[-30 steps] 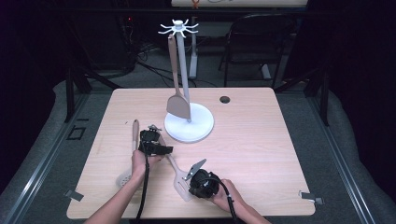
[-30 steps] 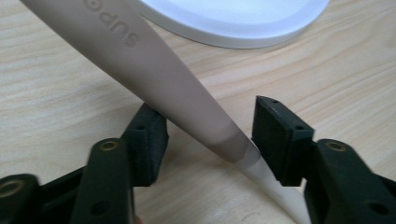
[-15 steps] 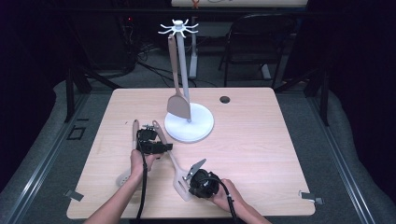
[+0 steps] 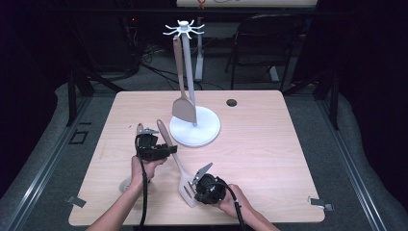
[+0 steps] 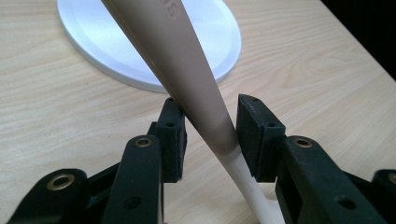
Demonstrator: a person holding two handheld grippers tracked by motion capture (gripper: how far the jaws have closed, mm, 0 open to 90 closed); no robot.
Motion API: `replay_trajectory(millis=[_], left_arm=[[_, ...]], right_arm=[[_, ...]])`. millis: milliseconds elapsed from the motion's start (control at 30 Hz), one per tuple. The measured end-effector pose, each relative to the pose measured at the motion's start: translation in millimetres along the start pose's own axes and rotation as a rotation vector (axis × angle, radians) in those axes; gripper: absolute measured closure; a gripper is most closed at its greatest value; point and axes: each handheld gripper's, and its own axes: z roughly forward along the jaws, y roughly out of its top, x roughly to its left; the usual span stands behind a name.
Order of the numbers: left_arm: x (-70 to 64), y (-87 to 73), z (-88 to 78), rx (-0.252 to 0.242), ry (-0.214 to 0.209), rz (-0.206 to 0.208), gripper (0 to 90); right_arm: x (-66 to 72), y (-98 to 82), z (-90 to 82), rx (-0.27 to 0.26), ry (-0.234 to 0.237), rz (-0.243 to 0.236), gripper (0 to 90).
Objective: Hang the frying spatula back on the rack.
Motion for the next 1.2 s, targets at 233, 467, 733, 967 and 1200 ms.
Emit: replay_trajectory(millis=[233,467,733,967,1200], left_arm=[[-5.2,-0.2,-6.0,-0.033,-0.025,0.009,66.2],[-8.8,-0.9,-9.9,-0.060,-0.042,0.017,67.5],[-13.1,-1.0,-13.1,-0.081,-0.057,0.025,68.9],[-18.7,-0.3,-15.0,-0.098,-0.061,0.052,69.5],[-21.2,-0.4,-14.8,-0.110,-0.069,0.060,69.9]], right_arm=[[2.9,1.8,-0.6,0.010,-0.004,0.001,83.3],[3.3,3.4,-2.4,-0.008,-0.007,0.022,81.0],[-0.8,7.6,-9.2,-0.073,-0.054,0.066,72.5],[-8.6,16.6,-20.4,-0.128,-0.114,0.095,63.3],[-20.6,30.4,-23.8,-0.187,-0.153,0.162,58.6]])
